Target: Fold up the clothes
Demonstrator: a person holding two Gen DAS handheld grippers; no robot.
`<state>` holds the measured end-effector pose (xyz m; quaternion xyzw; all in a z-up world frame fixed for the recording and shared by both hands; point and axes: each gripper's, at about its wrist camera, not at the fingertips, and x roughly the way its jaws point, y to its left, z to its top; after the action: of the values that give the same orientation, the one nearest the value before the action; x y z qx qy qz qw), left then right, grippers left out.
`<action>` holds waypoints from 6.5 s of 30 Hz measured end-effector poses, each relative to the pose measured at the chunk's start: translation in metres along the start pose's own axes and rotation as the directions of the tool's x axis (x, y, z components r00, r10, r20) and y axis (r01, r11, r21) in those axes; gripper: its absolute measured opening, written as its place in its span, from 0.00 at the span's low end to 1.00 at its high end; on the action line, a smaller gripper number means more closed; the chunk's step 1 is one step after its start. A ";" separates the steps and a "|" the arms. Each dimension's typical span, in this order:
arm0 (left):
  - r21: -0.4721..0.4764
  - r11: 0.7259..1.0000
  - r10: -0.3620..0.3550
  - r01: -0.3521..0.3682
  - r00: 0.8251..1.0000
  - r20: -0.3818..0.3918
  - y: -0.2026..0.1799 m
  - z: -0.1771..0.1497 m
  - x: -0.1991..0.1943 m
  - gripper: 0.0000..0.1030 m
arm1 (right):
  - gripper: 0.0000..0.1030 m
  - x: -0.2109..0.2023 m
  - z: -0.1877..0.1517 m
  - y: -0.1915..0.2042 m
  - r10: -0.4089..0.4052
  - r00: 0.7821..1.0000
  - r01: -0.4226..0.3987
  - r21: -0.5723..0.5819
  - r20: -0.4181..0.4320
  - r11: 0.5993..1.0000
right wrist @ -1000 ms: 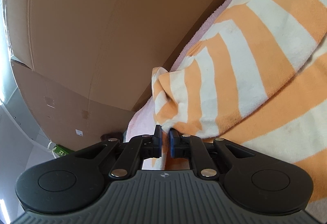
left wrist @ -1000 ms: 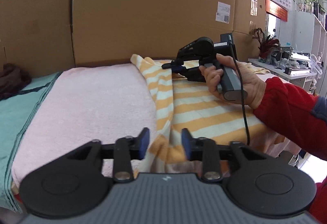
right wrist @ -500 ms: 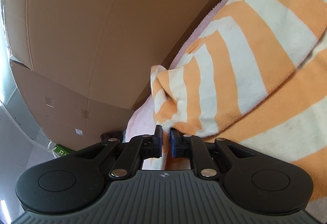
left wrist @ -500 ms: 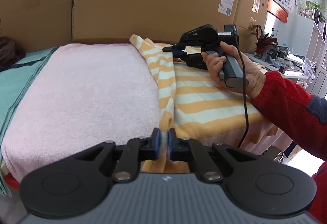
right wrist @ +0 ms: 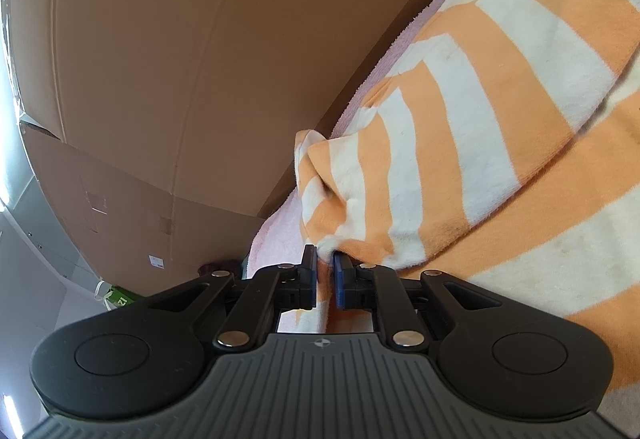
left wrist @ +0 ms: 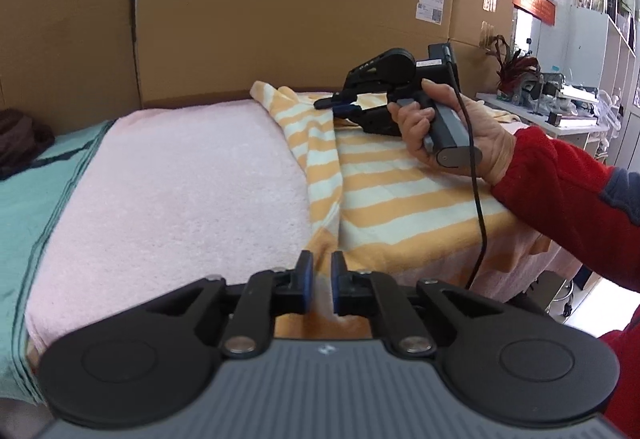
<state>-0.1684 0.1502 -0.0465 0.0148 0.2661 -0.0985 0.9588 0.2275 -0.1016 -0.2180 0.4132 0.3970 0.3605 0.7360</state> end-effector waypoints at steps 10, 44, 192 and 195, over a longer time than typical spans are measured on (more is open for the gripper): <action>-0.031 1.000 -0.003 0.003 1.000 -0.013 0.017 -0.010 0.014 0.25 | 0.12 0.000 0.000 0.000 0.003 1.000 -0.003 0.003 -0.002 1.000; -0.123 0.945 -0.312 0.304 0.948 -0.060 -0.045 -0.020 0.047 0.00 | 0.12 -0.006 -0.001 -0.001 -0.034 0.998 0.035 -0.020 0.054 0.999; -0.391 0.857 -0.326 0.335 0.941 0.091 0.055 0.130 0.265 0.96 | 0.07 -0.199 0.115 -0.079 -0.408 0.623 0.557 -0.012 0.667 0.830; -0.390 0.857 -0.327 0.335 0.941 0.090 0.056 0.130 0.264 0.97 | 0.12 -0.196 0.124 -0.091 -0.383 0.705 0.476 0.002 0.597 0.879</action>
<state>0.1303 0.1466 -0.0721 -0.2284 0.2694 -0.2055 0.9127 0.2721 -0.3461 -0.2005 0.3415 0.2095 0.0641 0.9140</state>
